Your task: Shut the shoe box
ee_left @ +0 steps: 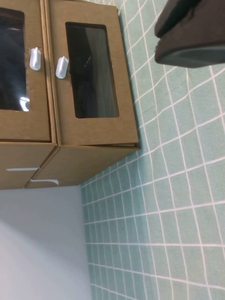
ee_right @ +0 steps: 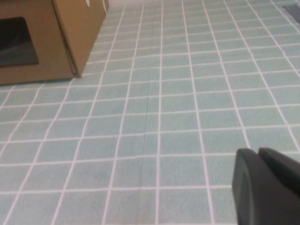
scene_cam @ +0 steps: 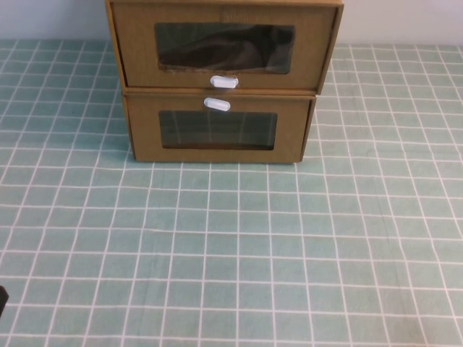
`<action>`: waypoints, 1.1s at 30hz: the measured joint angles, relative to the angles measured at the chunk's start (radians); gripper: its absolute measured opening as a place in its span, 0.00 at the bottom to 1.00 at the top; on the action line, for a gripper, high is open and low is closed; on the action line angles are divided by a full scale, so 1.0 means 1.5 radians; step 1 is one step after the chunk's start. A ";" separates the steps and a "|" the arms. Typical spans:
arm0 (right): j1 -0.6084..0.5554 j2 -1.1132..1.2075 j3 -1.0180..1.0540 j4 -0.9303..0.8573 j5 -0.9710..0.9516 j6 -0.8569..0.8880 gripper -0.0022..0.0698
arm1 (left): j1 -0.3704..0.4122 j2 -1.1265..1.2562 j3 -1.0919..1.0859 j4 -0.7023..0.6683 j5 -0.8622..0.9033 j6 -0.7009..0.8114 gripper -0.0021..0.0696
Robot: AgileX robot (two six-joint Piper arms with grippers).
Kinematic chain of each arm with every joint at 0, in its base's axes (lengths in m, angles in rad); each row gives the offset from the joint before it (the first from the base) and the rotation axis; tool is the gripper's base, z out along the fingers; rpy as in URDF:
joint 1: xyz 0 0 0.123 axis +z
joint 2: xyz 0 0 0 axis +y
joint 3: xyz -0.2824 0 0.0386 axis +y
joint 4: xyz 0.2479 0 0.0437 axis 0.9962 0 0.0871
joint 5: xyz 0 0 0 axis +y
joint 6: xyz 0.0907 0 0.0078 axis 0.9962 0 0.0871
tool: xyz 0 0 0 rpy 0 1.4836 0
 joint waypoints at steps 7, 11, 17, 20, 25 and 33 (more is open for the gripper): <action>-0.001 0.000 0.000 0.000 0.026 -0.001 0.01 | 0.000 0.000 0.000 0.000 0.000 0.000 0.02; -0.001 0.000 0.000 0.000 0.026 -0.001 0.01 | 0.000 0.000 0.000 0.000 0.000 0.000 0.02; -0.001 0.000 0.000 0.000 0.027 -0.003 0.01 | 0.000 0.000 0.000 0.000 0.000 0.000 0.02; -0.001 0.000 0.000 0.000 0.027 -0.003 0.01 | 0.000 0.000 0.000 0.000 0.000 0.000 0.02; -0.001 0.000 0.000 0.001 0.027 -0.003 0.01 | 0.000 0.000 0.000 0.000 0.000 0.001 0.02; -0.001 0.000 0.000 0.001 0.027 -0.003 0.01 | 0.047 0.000 0.000 0.171 -0.071 -0.107 0.02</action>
